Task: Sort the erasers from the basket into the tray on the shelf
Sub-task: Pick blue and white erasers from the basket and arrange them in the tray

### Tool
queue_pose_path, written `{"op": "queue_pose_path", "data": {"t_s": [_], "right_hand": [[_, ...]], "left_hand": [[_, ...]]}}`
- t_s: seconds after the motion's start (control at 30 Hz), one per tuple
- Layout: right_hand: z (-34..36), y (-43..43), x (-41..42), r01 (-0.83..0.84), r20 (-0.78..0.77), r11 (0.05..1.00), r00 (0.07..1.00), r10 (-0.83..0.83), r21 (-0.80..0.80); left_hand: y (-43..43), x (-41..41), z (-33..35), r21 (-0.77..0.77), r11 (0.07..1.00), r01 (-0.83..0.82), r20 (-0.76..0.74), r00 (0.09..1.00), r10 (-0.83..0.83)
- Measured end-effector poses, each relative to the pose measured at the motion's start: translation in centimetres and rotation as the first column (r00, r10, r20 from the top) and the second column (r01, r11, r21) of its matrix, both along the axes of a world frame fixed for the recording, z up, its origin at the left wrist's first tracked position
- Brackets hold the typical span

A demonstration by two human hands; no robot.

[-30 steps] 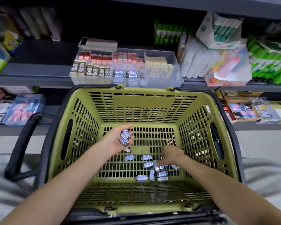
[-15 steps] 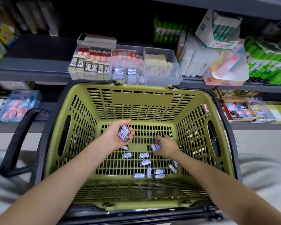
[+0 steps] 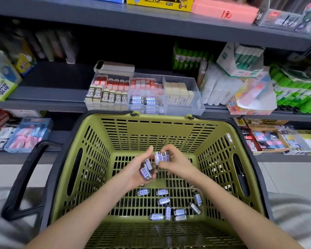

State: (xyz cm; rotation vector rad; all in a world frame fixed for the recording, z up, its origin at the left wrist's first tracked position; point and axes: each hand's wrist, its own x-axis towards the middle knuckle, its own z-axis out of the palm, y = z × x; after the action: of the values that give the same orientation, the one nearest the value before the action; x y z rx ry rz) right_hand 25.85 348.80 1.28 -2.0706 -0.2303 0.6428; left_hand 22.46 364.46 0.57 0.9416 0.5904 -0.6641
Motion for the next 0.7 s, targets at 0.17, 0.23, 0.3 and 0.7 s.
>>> {"op": "queue_pose_path", "data": {"t_s": [0.17, 0.23, 0.3, 0.7], "right_hand": [[3.8, 2.5, -0.5, 0.016, 0.110, 0.994, 0.994, -0.027, 0.104], [4.6, 2.7, -0.3, 0.022, 0.079, 0.990, 0.996, -0.033, 0.136], [5.3, 2.7, -0.2, 0.029, -0.028, 0.974, 0.999, -0.023, 0.224], [8.1, 2.4, 2.0, 0.463, -0.460, 0.689, 0.863, -0.208, 0.557]], "left_hand": [[0.0, 0.7, 2.6, 0.047, 0.997, -0.063, 0.201, 0.978, 0.053], [0.2, 0.7, 3.1, 0.039, 0.987, -0.155, 0.200, 0.969, 0.145], [0.5, 1.0, 3.6, 0.065, 0.978, -0.197, 0.216, 0.960, 0.179], [2.5, 2.2, 6.3, -0.104, 0.932, -0.346, 0.311, 0.879, 0.361]]}}
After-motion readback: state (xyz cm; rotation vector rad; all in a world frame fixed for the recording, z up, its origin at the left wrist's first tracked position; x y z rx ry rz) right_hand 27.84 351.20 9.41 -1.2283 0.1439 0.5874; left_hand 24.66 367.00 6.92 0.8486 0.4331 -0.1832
